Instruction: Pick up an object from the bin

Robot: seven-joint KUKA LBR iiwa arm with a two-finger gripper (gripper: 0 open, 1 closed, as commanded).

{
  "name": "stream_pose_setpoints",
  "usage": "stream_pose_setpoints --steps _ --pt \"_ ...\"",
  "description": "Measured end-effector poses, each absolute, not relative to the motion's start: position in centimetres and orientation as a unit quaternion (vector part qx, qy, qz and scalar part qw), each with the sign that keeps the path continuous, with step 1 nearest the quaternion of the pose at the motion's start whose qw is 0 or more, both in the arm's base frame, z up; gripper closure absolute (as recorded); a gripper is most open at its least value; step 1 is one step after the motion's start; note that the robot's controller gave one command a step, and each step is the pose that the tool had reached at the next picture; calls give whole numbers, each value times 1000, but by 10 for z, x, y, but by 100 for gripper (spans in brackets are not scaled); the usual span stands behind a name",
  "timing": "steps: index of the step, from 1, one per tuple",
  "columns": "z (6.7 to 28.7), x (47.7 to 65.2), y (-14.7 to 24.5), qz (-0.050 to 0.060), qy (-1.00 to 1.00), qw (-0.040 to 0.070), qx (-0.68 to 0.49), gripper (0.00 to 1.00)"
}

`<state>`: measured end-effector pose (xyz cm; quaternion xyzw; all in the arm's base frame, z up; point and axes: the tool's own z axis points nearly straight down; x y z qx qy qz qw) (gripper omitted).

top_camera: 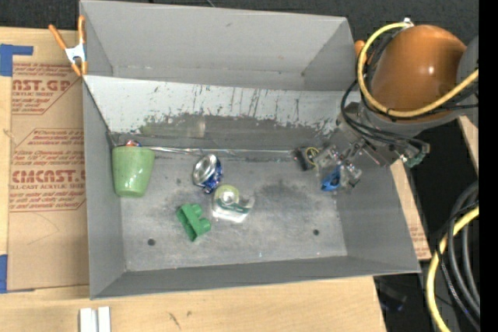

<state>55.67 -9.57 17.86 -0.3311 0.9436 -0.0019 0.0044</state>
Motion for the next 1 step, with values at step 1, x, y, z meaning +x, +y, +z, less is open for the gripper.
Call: stream_pose_setpoints --steps 1 --pt "248 546 -106 -1 738 2 -675 100"
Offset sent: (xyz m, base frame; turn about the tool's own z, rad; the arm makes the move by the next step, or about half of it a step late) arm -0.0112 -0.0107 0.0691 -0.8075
